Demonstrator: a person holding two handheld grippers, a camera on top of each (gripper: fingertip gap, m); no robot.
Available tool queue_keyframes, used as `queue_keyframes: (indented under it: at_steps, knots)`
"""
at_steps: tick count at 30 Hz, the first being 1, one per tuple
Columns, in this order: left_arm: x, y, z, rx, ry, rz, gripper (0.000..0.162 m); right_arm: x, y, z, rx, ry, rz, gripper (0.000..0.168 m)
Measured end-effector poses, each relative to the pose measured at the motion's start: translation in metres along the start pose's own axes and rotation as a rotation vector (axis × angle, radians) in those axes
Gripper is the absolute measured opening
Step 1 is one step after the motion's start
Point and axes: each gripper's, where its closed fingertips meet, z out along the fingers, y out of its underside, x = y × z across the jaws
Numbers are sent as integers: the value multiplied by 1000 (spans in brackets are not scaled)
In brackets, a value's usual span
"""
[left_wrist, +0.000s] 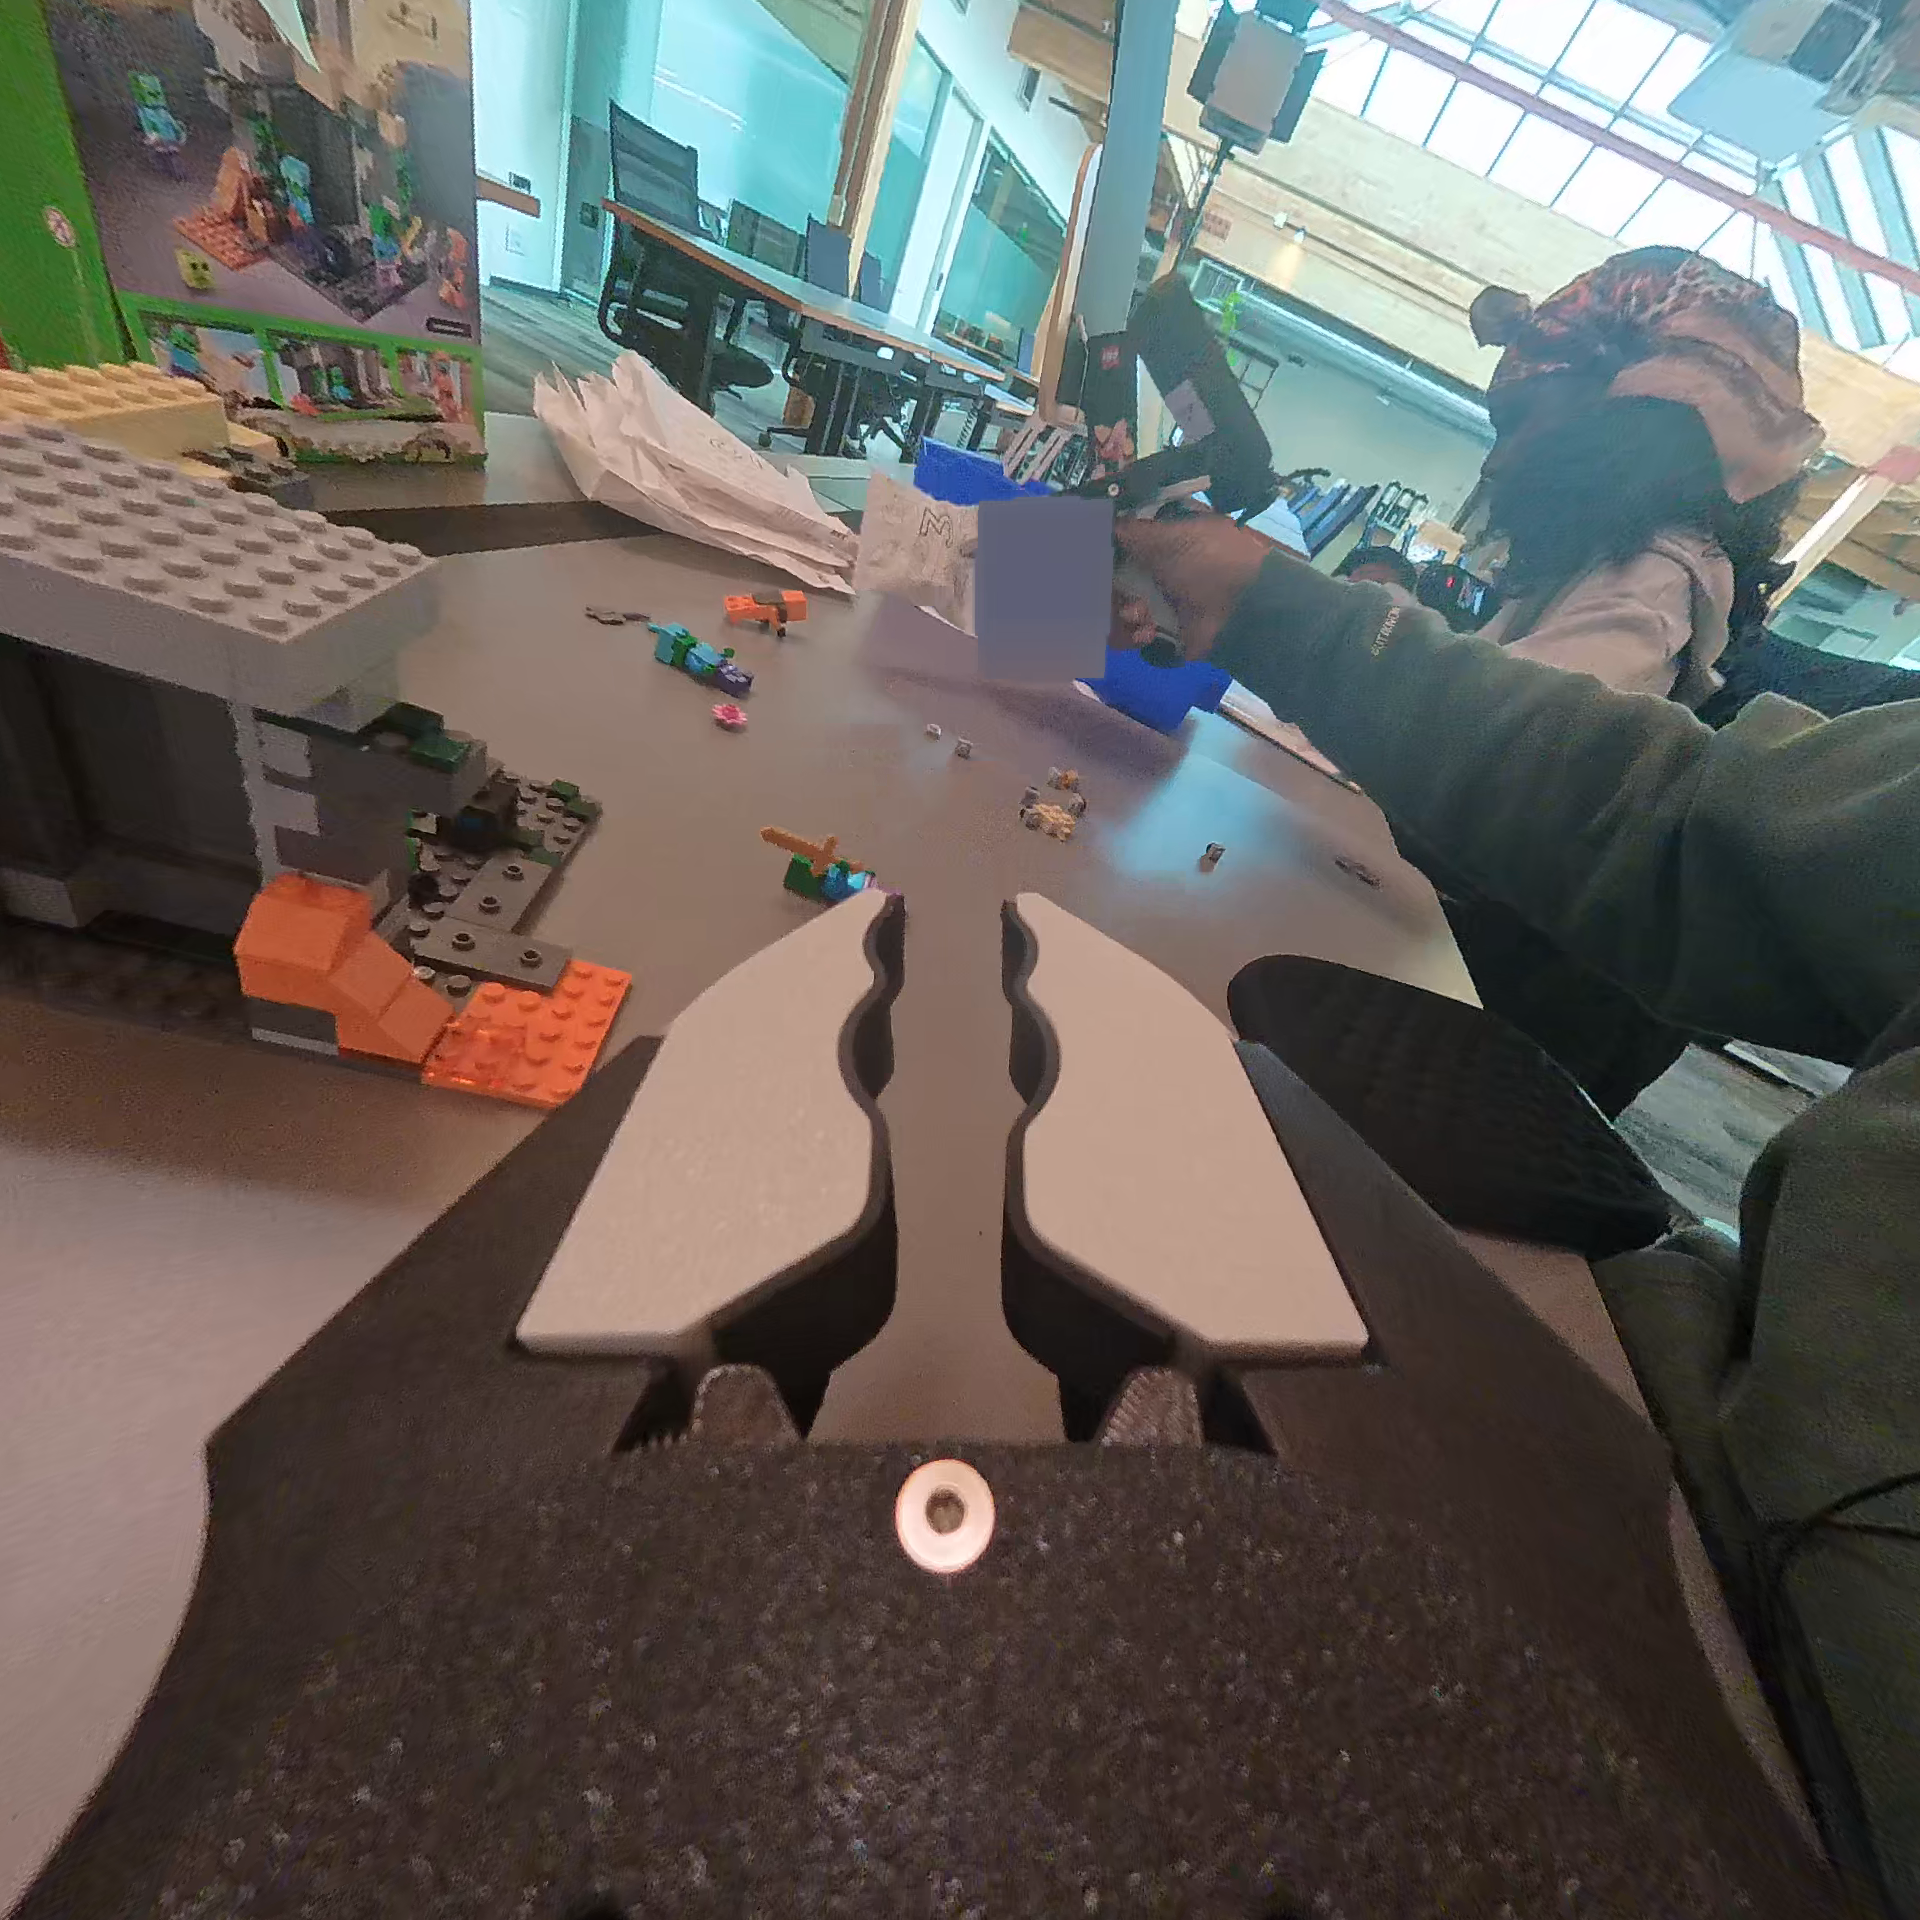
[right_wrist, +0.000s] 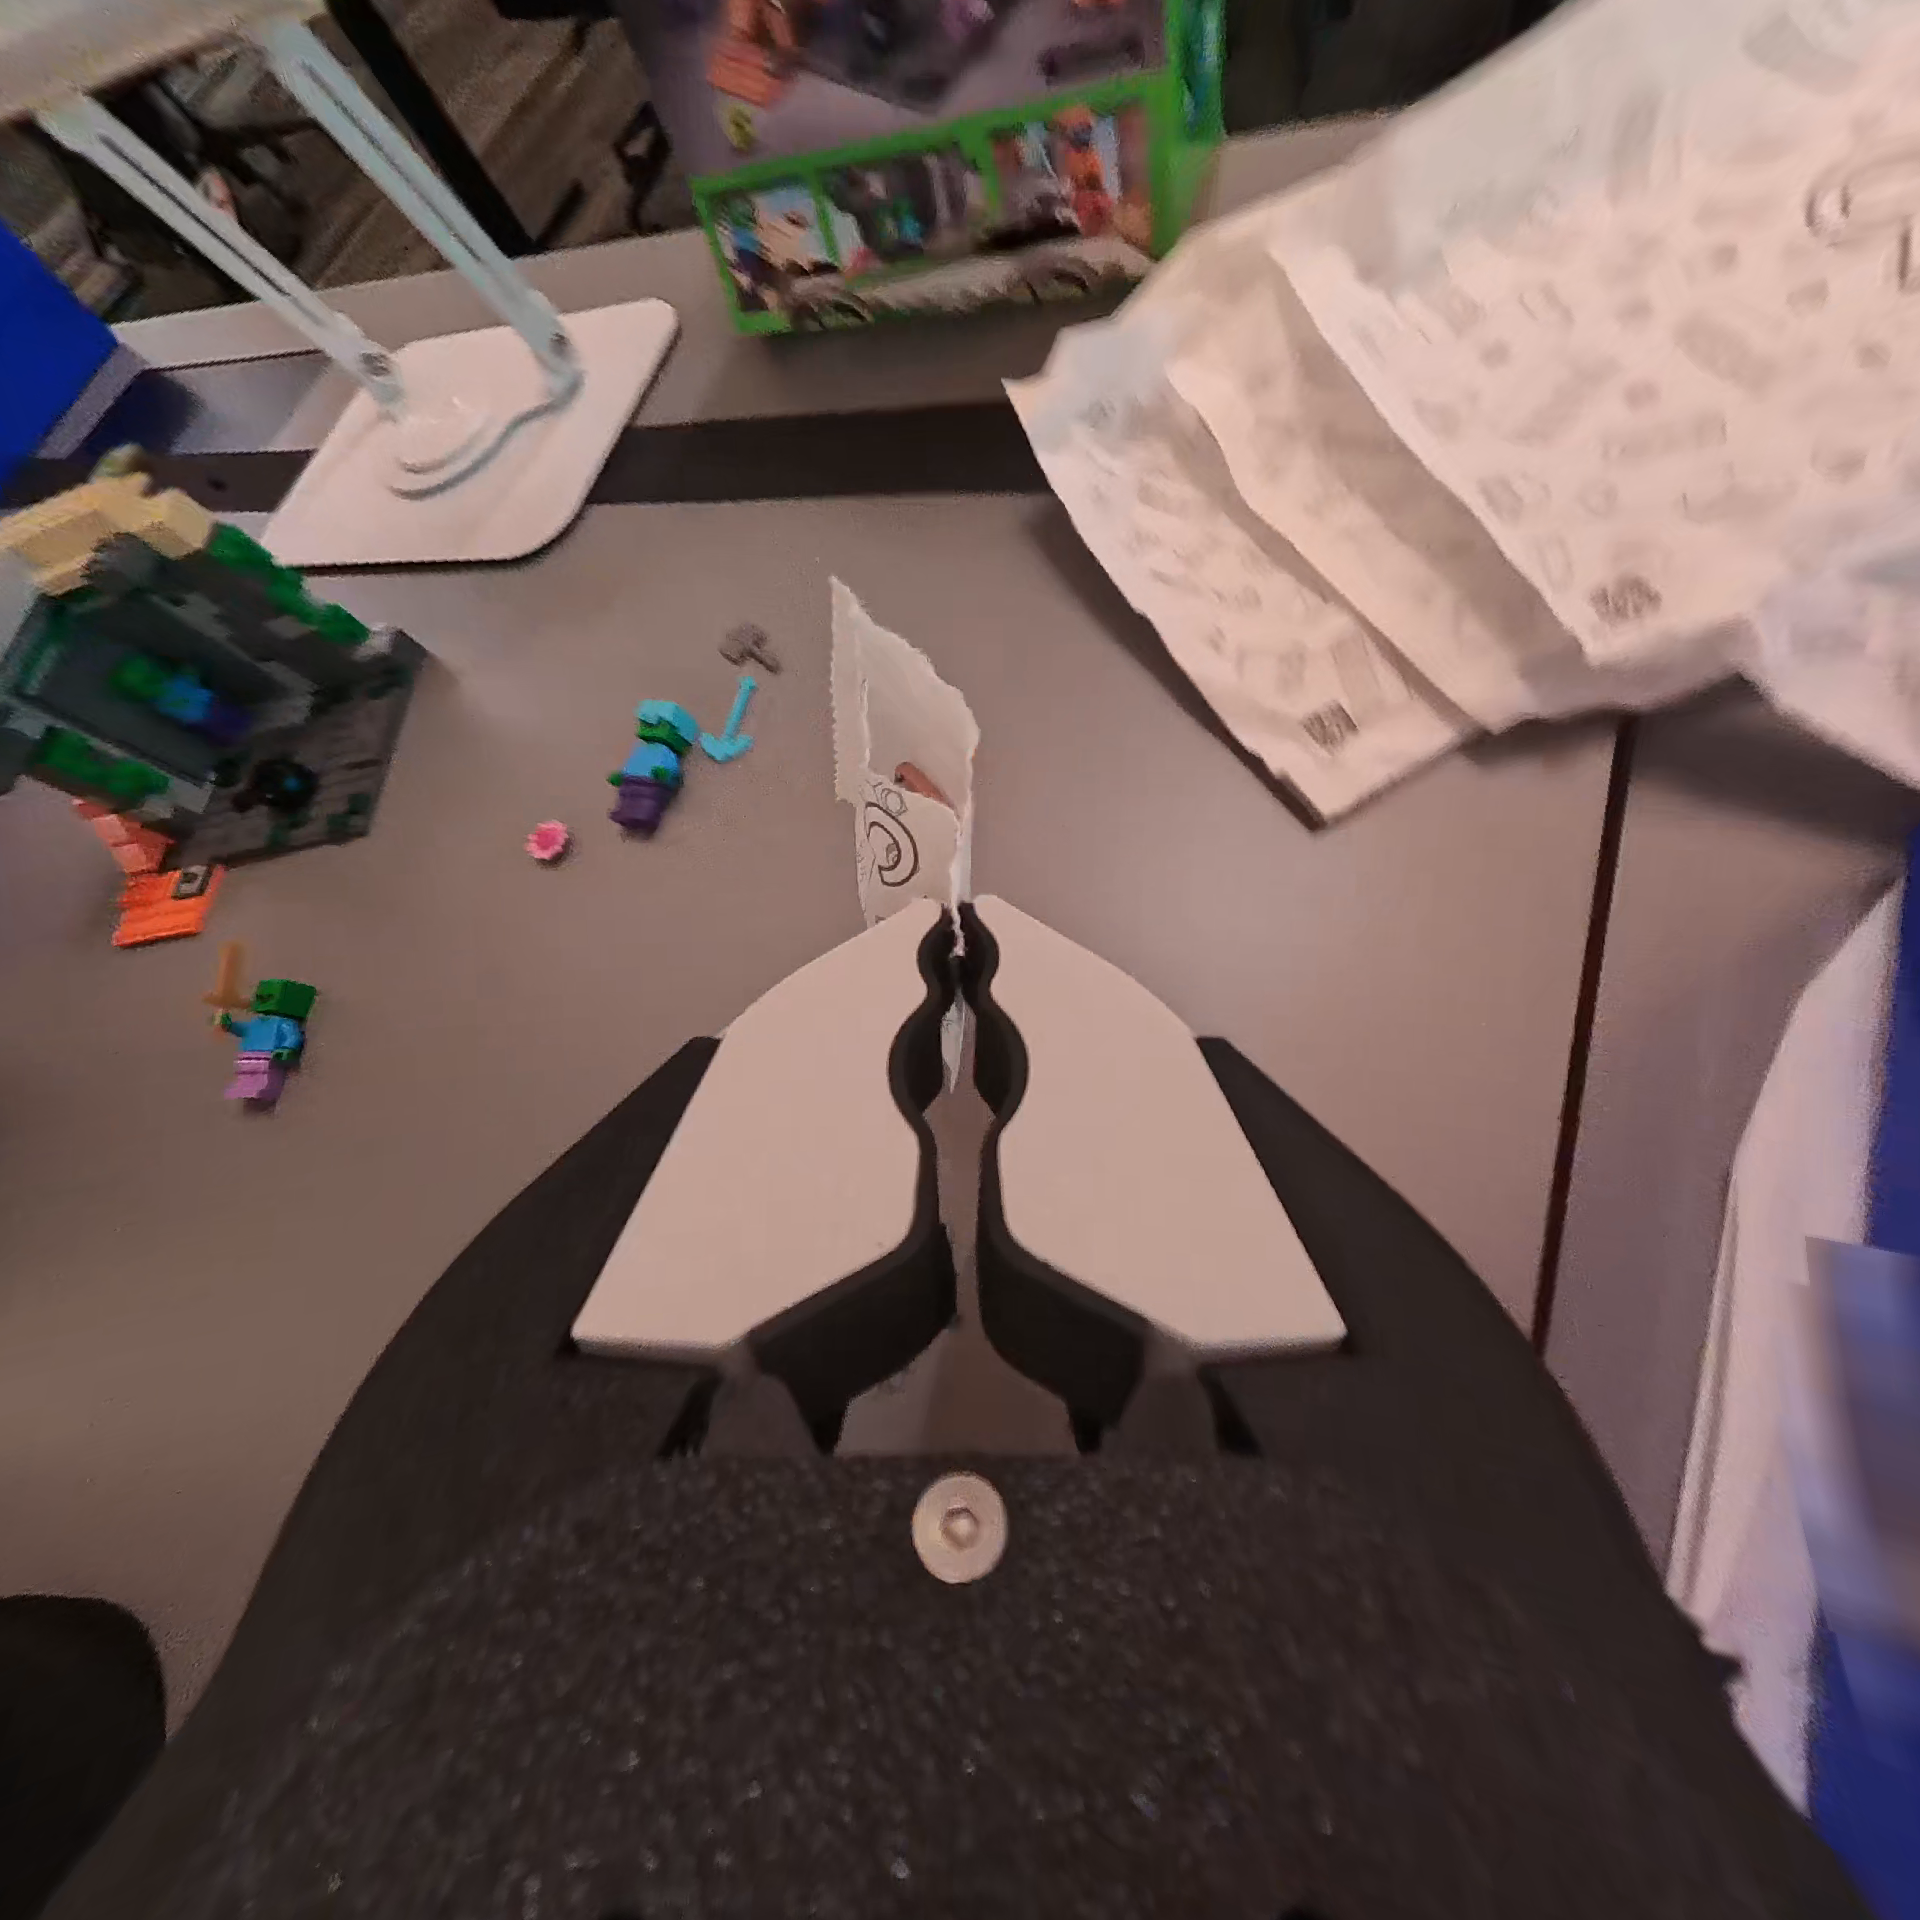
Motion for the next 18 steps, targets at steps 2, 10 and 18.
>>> queue_keyframes:
  at_steps: [2,10,18]
  knots:
    - [0,2,1,-10,1,4,17,7,14,4,-32,-21,60,0]
    - [-3,3,0,-16,-8,-8,17,41,27,13,-132,127,86,0]
    - [0,6,1,-31,0,2,17,62,34,16,-223,223,68,3]
